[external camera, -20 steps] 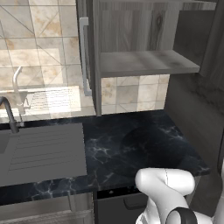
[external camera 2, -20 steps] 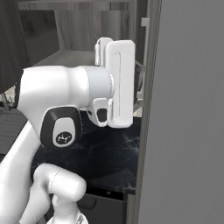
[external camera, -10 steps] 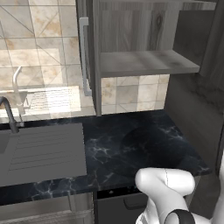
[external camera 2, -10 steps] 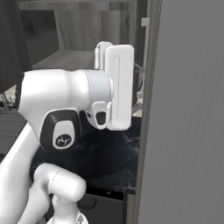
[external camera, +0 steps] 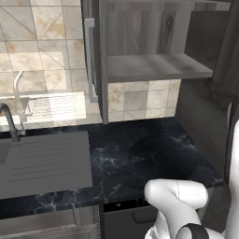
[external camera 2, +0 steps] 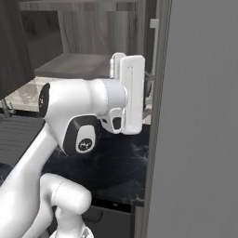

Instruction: Open the cabinet and move the ladle to the pot. Then close the cabinet.

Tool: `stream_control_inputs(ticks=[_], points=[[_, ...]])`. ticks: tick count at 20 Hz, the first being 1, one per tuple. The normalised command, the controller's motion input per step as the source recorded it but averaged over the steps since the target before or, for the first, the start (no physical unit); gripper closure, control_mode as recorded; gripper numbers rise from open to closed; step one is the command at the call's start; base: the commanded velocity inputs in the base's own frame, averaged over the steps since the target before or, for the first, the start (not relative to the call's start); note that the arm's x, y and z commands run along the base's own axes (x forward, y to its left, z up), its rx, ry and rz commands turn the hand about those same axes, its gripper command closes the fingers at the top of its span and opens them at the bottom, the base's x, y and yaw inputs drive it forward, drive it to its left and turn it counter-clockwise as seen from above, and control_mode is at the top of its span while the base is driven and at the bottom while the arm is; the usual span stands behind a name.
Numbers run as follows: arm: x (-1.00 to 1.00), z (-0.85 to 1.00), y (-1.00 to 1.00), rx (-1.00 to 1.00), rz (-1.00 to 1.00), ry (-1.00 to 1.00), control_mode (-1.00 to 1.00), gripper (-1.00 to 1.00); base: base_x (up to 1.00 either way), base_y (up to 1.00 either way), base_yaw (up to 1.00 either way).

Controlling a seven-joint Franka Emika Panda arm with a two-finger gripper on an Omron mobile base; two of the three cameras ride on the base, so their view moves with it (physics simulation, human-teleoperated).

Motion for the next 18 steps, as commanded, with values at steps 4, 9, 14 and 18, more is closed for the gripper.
stream_control_inputs(ticks=[4, 9, 14, 18], points=[[0.61, -0.08, -0.23, 0.00, 0.13, -0.03, -1.00, -1.00, 0.00, 0.00, 0.00], [0.53, -0.19, 0.00, 0.00, 0.09, -0.05, -1.00, -1.00, 0.00, 0.00, 0.00], [0.71, -0.37, 0.03, 0.01, 0.10, 0.00, -1.00, -1.00, 0.00, 0.00, 0.00], [0.95, -0.59, 0.48, 0.02, 0.14, 0.00, -1.00, -1.00, 0.00, 0.00, 0.00]])
